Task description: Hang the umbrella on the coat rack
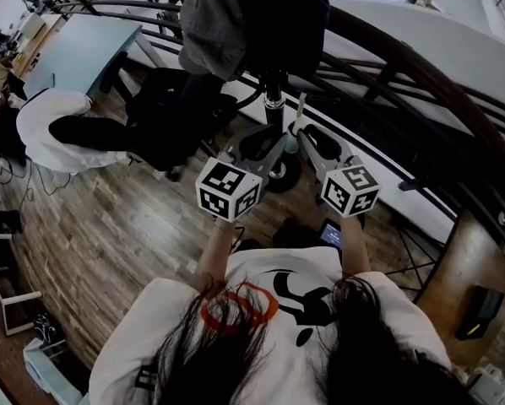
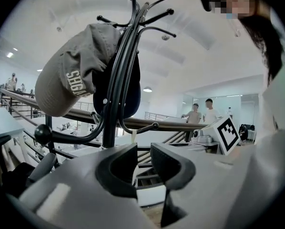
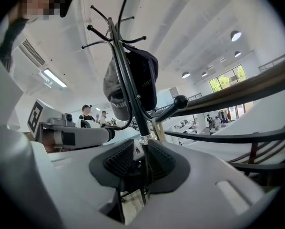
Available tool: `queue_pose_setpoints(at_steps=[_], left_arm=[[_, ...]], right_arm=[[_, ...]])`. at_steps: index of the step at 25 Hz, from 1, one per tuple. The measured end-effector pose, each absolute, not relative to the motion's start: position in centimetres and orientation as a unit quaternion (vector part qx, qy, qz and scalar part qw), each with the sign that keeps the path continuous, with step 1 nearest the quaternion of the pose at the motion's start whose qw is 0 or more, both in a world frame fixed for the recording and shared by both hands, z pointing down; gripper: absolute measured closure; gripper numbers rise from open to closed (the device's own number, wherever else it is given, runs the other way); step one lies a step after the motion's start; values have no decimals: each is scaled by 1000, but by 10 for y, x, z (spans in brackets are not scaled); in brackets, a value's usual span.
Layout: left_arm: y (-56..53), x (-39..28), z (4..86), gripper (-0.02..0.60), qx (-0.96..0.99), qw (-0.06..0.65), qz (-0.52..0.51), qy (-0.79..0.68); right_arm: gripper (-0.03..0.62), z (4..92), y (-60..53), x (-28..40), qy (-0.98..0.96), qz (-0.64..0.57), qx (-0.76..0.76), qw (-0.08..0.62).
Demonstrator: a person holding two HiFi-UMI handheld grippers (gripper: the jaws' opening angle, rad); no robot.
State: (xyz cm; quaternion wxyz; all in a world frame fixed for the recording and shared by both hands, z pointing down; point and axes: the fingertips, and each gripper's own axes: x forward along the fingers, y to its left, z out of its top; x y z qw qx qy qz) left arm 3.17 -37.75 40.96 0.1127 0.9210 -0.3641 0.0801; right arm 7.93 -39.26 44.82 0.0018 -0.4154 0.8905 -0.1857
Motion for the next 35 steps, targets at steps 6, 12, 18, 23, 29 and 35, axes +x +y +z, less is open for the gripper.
queue_pose_setpoints(at_steps=[6, 12, 18, 23, 29, 35], left_arm=[[-340, 14, 397, 503, 929, 105, 73, -348], [-298, -16, 397, 503, 936, 98, 64, -333], [-252, -44, 396, 503, 944, 93, 60, -312], [-211, -63, 400, 503, 951, 89, 62, -289], [-171, -77, 411, 503, 954, 104, 65, -273], [-142, -75, 412, 503, 958, 114, 55, -257]], right_arm=[[491, 428, -353, 59, 889, -172, -423, 14], [525, 419, -310, 32, 887, -159, -432, 23], [548, 417, -262, 1, 884, -155, -441, 26], [562, 419, -219, -17, 875, -157, -456, 31], [572, 424, -174, -26, 866, -162, -473, 25], [572, 423, -145, -27, 861, -161, -483, 11]])
